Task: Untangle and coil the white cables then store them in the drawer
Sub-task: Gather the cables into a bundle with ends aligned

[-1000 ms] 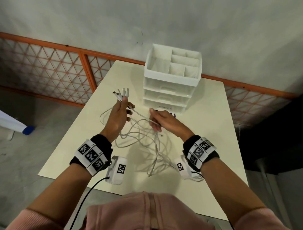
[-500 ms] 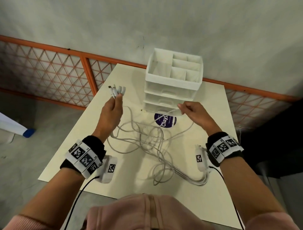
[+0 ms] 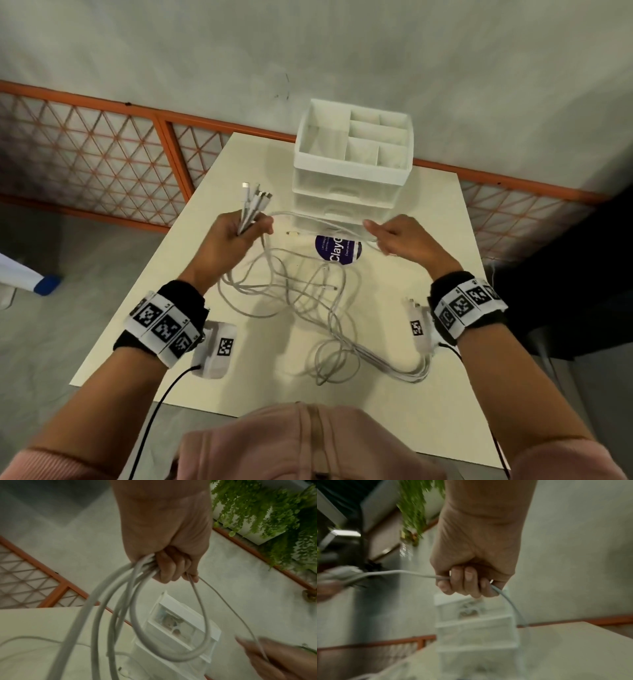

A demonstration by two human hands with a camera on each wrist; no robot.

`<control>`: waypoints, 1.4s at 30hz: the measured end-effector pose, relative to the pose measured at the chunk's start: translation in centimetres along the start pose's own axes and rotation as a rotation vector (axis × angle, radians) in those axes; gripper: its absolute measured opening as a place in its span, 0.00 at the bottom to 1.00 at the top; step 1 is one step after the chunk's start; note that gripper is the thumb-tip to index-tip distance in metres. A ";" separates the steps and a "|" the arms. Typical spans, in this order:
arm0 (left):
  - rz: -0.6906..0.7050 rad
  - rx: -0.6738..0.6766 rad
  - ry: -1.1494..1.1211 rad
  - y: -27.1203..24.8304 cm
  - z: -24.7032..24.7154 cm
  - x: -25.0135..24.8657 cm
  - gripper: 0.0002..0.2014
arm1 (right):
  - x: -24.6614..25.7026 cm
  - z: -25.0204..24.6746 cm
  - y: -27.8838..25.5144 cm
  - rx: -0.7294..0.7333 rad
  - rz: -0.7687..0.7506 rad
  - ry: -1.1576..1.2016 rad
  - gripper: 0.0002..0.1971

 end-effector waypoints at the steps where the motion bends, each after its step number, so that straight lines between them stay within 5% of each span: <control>1: 0.006 -0.029 0.034 0.1 -0.8 0.5 0.11 | -2.0 -0.5 -0.1 -0.030 0.054 -0.029 0.32; 6: -0.085 0.027 0.281 0.4 -2.6 3.4 0.10 | -9.3 0.9 -2.5 0.027 0.281 -0.091 0.26; 10: -0.224 0.343 0.500 -0.9 0.0 5.2 0.05 | -13.0 6.2 -5.3 0.311 0.440 -0.233 0.24; 15: -0.294 0.408 0.545 -2.0 2.1 6.2 0.11 | -15.1 11.4 -8.0 0.628 0.475 -0.356 0.13; 21: -0.263 0.312 0.482 -1.3 2.1 5.5 0.25 | -11.1 11.1 -1.4 0.253 0.248 -0.212 0.03; 25: -0.226 0.259 0.413 -1.1 1.8 5.2 0.24 | -7.6 15.0 1.4 0.214 0.095 -0.114 0.13; 29: -0.185 0.185 0.406 -0.9 1.1 4.9 0.24 | -7.4 17.7 2.4 0.211 0.044 -0.229 0.09; 37: -0.166 0.076 0.196 -0.1 0.2 5.1 0.19 | -0.1 4.4 5.8 -0.221 -0.041 0.398 0.08; 39: -0.111 0.049 0.170 0.3 0.7 4.0 0.17 | 3.8 1.5 5.0 -0.181 -0.128 0.549 0.04; 42: -0.015 0.041 0.091 0.8 1.9 1.9 0.13 | 9.2 0.3 3.1 0.018 -0.254 0.469 0.04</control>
Point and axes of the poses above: each hand's wrist, its own y-axis towards the middle knuckle, its own z-axis out of the palm, x = y × z, the point moved 7 cm from there along y, towards the middle knuckle
